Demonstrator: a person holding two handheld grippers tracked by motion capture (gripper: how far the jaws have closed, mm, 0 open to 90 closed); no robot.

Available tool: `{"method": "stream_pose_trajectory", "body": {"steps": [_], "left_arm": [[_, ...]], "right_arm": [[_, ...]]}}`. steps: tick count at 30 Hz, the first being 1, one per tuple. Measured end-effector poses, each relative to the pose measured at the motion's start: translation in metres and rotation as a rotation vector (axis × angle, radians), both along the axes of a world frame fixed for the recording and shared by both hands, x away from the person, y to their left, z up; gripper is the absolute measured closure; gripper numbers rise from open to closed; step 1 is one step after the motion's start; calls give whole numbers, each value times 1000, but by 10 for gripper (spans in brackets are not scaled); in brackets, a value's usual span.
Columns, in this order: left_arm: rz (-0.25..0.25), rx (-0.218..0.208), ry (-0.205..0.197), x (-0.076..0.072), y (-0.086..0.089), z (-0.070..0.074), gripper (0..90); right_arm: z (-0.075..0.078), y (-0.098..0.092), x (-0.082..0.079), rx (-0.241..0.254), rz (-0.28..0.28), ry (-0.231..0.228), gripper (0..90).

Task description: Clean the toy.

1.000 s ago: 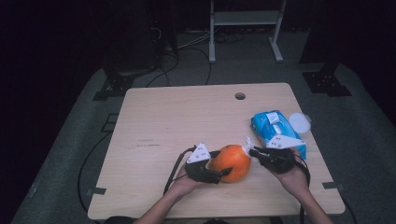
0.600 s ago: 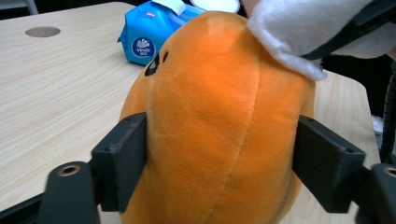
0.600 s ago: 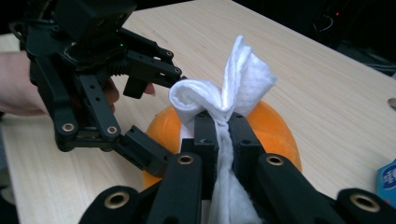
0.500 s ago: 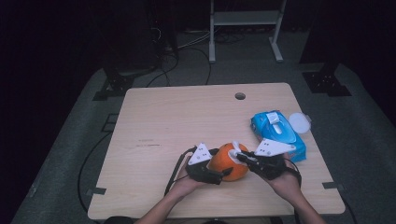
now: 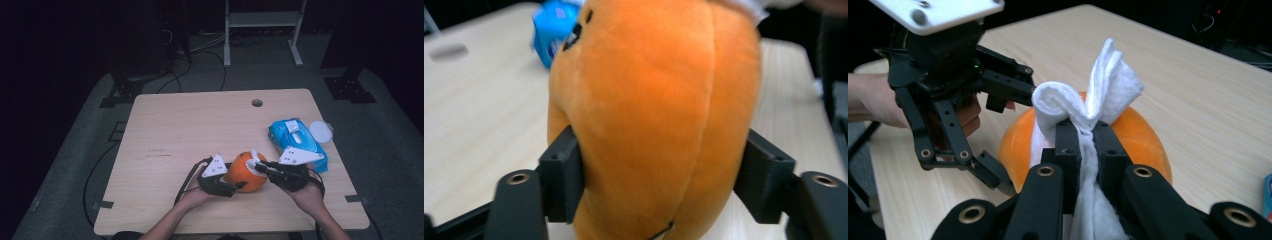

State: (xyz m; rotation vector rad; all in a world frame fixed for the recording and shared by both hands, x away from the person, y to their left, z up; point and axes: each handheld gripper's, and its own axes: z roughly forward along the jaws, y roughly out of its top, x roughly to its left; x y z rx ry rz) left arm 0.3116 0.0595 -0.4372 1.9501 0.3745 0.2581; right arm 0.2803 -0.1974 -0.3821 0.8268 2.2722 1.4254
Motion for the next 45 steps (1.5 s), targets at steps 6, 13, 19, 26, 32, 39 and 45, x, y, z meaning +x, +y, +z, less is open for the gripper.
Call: {"method": "stream_pose_trajectory", "body": {"steps": [6, 13, 19, 26, 32, 39, 45], "left_arm": [[-4, -27, -19, -8, 7, 22, 331], [10, 41, 12, -5, 3, 13, 335], [-6, 19, -4, -8, 2, 18, 343], [-2, 21, 5, -8, 5, 20, 342], [15, 55, 20, -4, 0, 10, 330], [-12, 52, 1, -2, -2, 6, 179], [-18, 33, 32, 10, 6, -2, 69]], "right_arm": [[1, -17, 7, 74, -27, 28, 828], [-6, -6, 3, 10, -42, 26, 837], [10, 10, -12, 36, 36, -21, 834], [-2, -2, 1, 22, -14, 18, 832], [-13, 3, 5, -16, -28, 53, 834], [-12, 19, 0, -61, 17, 14, 830], [-20, 0, 11, -37, -35, 64, 829]]}}
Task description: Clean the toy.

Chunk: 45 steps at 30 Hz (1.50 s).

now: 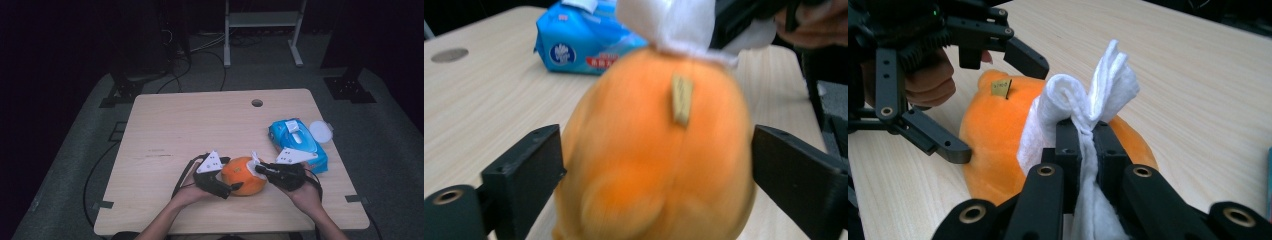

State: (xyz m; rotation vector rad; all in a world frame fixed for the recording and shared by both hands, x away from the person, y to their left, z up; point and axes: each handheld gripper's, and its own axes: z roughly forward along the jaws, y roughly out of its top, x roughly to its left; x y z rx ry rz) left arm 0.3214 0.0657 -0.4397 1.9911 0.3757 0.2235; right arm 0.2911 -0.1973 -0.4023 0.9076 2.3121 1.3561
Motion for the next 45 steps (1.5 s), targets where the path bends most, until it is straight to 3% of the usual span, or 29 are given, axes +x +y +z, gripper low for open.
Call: {"method": "stream_pose_trajectory", "body": {"steps": [2, 7, 10, 13, 18, 21, 23, 26, 29, 31, 34, 37, 39, 41, 43, 45], "left_arm": [[6, -15, 43, 3, -1, -5, 51], [-9, 1, 28, 3, -4, -13, 30], [2, -31, 71, 6, -4, -19, 11], [19, -28, 94, 6, -7, -21, 7], [36, -11, 42, -3, -6, -4, 258], [33, -49, 15, -8, -1, 16, 276], [35, -58, -20, -13, 2, 27, 275], [41, -13, -25, -14, 3, 31, 275], [62, 61, 4, -10, -1, 18, 274], [72, 46, 22, -8, 1, 16, 269], [79, 46, 24, -7, -2, 15, 258], [77, 56, 6, -11, -10, 14, 247], [89, 70, -19, -15, -14, 14, 237], [93, 59, -11, -15, -13, 13, 237], [96, 52, 0, -13, -11, 12, 238], [86, 45, -1, -12, -11, 11, 232]], "right_arm": [[-3, -5, 4, 14, -6, 19, 829], [-7, -12, 9, 18, -28, 45, 829], [-9, -13, 10, 29, -25, 60, 829], [-10, -14, 12, 32, -29, 68, 828], [-9, -17, 13, 61, -50, 67, 829], [-6, -20, 13, 87, -56, 65, 829], [-6, -22, 14, 137, -48, 89, 829], [-7, -20, 17, 164, -34, 122, 829], [-16, -14, 20, 110, -45, 143, 830], [-15, -10, 17, 86, -46, 126, 831], [-2, -5, 10, 111, -21, 75, 831], [8, 10, -3, 121, 46, 37, 831], [11, 24, -11, 67, 70, -8, 830], [11, 28, -12, 28, 57, -42, 828], [8, 22, -7, 15, 27, -42, 828], [3, 14, -2, 28, 0, 4, 828]]}}
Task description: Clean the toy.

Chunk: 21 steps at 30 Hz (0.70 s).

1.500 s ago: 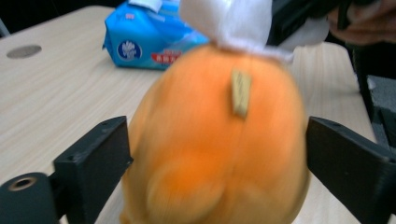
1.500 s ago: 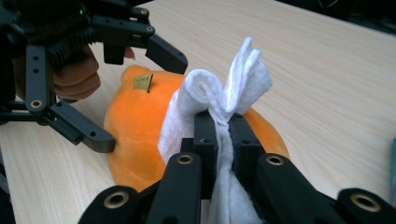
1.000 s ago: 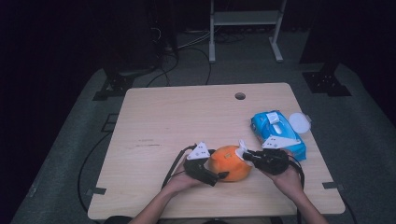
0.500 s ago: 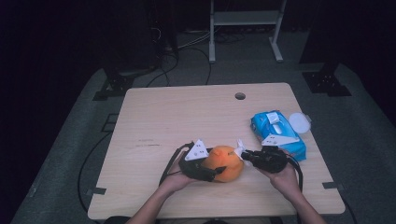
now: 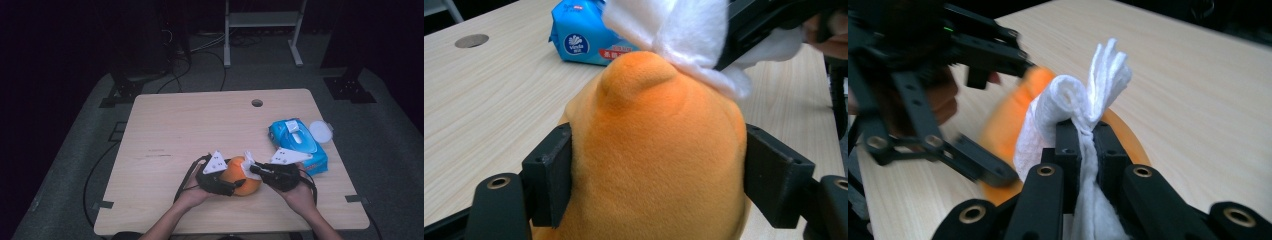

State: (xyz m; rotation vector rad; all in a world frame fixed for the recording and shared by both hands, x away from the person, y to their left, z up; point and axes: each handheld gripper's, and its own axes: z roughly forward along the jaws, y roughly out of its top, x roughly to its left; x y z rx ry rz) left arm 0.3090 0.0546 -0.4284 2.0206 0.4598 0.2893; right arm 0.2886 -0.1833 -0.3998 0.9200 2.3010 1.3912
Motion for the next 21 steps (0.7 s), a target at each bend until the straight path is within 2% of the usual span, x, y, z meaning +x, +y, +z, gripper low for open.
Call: {"method": "stream_pose_trajectory", "body": {"steps": [2, 6, 10, 13, 15, 18, 19, 21], "left_arm": [[-25, 5, -17, 0, -1, 0, 194], [-66, -23, -41, 7, 8, 2, 102], [-105, -54, 2, 16, 16, -7, 48], [-104, -57, 12, 15, 13, -12, 47], [-123, -52, 20, 13, 13, -7, 82], [-160, -85, 21, 14, 19, -4, 125], [-158, -106, 15, 15, 22, -4, 131], [-124, -99, 21, 19, 25, -5, 113]], "right_arm": [[-4, -4, 3, 7, 7, 34, 828], [-7, -4, 2, -12, 11, 31, 828], [-7, -4, 2, -8, 12, 36, 828], [-8, -2, 1, -17, 9, 25, 829], [-9, -4, 2, -17, 4, 26, 829], [-9, -9, 3, -16, -13, 32, 829], [-9, -12, 4, -18, -18, 39, 829], [-10, -18, 6, -18, -34, 52, 829]]}}
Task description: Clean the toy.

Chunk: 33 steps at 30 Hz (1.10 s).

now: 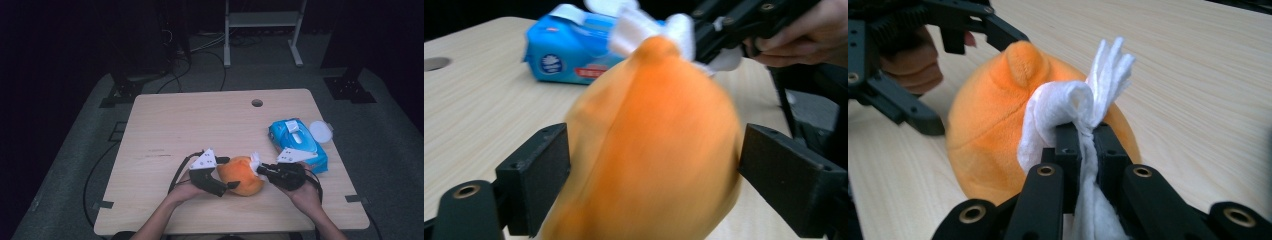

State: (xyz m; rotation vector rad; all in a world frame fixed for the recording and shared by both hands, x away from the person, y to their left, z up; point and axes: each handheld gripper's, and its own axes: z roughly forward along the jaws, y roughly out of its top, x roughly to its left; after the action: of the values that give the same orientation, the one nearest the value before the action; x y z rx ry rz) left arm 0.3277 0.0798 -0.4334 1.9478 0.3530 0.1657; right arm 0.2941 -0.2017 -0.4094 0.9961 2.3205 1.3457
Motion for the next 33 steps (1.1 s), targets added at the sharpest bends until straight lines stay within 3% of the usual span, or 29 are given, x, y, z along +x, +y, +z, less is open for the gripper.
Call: {"method": "stream_pose_trajectory", "body": {"steps": [4, 6, 9, 12, 14, 16, 19, 22, 24, 26, 28, 33], "left_arm": [[12, 23, 72, 7, -2, -11, 31], [-29, -2, 135, 11, -4, -20, 28], [-51, -21, 183, 14, -4, -25, 41], [-36, -25, 157, 8, -5, -17, 163], [-25, -45, 115, -1, -7, -3, 229], [-14, -64, 100, -7, -7, 11, 245], [-16, -83, 76, -13, -2, 27, 249], [4, -80, 73, -13, 4, 29, 296], [25, -43, 86, -10, 4, 21, 308], [43, 3, 100, -7, 3, 11, 310], [61, -29, 125, -3, 3, 5, 311], [90, -36, 129, -1, 3, 4, 305]], "right_arm": [[-1, -11, 2, 15, -22, 20, 829], [-1, -13, 3, 20, -20, 28, 829], [-2, -12, 3, 21, -16, 25, 828], [-1, -14, 3, 47, -22, 24, 830], [4, -16, 2, 88, -26, 18, 834], [7, -19, 2, 129, -27, 17, 835], [8, -26, 6, 228, -9, 69, 835], [1, -23, 9, 185, -16, 90, 835], [-7, -19, 12, 150, -20, 106, 835], [-9, -15, 13, 118, -27, 89, 836], [-7, -13, 13, 108, -32, 74, 837], [3, -14, 7, 101, -26, 21, 837]]}}
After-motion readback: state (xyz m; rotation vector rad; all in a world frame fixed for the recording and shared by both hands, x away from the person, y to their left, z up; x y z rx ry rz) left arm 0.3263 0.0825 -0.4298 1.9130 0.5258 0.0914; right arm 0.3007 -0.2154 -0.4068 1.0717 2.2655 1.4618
